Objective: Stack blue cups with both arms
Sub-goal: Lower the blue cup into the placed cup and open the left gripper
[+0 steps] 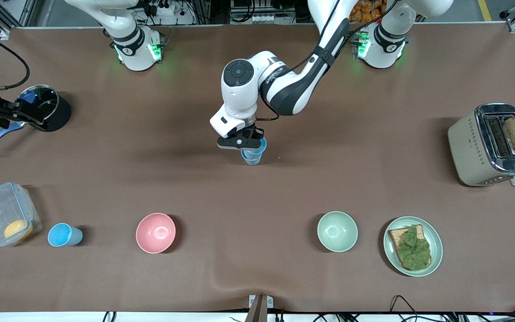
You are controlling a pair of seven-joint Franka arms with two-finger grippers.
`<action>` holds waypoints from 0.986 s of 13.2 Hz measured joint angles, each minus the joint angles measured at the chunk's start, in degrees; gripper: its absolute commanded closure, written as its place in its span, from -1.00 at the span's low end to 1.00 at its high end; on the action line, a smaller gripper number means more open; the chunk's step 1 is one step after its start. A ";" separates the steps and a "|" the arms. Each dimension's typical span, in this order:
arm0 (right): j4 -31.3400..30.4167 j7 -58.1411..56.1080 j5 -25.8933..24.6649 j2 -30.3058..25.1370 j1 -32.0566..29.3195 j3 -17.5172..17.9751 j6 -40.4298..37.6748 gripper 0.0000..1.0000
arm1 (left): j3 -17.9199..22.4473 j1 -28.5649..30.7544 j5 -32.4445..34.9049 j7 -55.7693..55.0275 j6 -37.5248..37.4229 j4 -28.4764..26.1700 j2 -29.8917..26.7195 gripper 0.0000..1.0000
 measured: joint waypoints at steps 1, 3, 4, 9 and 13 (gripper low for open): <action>0.00 0.00 0.00 0.00 0.00 0.00 0.00 -1.00 | 0.00 0.00 0.00 0.00 0.00 0.00 0.02 0.27; 0.00 0.00 0.00 0.00 0.00 0.00 0.00 -1.00 | 0.02 0.00 0.00 0.00 0.00 0.00 0.04 0.24; 0.00 0.00 0.00 0.00 0.00 0.00 0.00 -1.00 | 0.08 0.00 0.00 0.00 0.00 0.03 0.04 0.18; 0.00 0.00 0.00 0.00 0.00 0.00 0.00 -1.00 | 0.85 1.03 -0.03 -0.09 0.01 0.97 -1.08 -1.00; 0.00 0.00 0.00 0.00 0.00 0.00 0.00 -1.00 | 0.92 4.21 -0.03 -0.09 -2.49 0.76 -4.11 -1.00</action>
